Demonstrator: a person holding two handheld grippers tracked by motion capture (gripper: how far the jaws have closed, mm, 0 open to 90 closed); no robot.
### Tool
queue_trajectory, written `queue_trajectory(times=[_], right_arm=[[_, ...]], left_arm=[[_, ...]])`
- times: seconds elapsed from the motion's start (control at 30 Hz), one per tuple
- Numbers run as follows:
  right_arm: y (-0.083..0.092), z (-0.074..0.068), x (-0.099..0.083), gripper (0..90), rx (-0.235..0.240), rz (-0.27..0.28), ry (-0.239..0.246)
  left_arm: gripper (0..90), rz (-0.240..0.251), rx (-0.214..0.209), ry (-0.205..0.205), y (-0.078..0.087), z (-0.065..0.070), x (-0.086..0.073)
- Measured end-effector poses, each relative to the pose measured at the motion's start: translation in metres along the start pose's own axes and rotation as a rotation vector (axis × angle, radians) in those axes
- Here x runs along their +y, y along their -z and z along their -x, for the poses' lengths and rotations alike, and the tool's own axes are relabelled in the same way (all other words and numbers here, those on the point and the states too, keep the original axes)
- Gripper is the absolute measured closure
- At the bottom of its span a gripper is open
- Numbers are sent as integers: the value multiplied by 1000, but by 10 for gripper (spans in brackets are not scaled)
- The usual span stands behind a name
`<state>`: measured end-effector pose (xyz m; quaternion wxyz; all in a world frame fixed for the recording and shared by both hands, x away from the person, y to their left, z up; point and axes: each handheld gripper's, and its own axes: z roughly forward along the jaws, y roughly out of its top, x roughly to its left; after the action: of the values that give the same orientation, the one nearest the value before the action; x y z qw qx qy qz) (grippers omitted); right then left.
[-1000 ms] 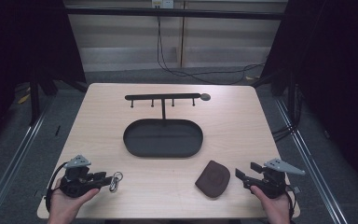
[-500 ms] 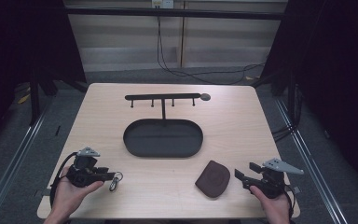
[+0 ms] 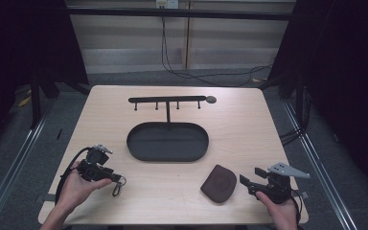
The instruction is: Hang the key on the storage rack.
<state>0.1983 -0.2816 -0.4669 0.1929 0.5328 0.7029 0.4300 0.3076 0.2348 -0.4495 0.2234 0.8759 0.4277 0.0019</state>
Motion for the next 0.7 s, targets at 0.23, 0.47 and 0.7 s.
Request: queue_trajectory(times=[0.23,0.47,0.7], right_arm=[[-1,-1,0,291,7,-8,9],[-2,-2,0,291,13,-14,13],[-2,-1,0,291,17,-20,15]], left_arm=[[560,-98,-9,3,-6,-2,9],[562,-175,9,-16,-15,6,23],[588,-241,1,-20,-27,7,26]])
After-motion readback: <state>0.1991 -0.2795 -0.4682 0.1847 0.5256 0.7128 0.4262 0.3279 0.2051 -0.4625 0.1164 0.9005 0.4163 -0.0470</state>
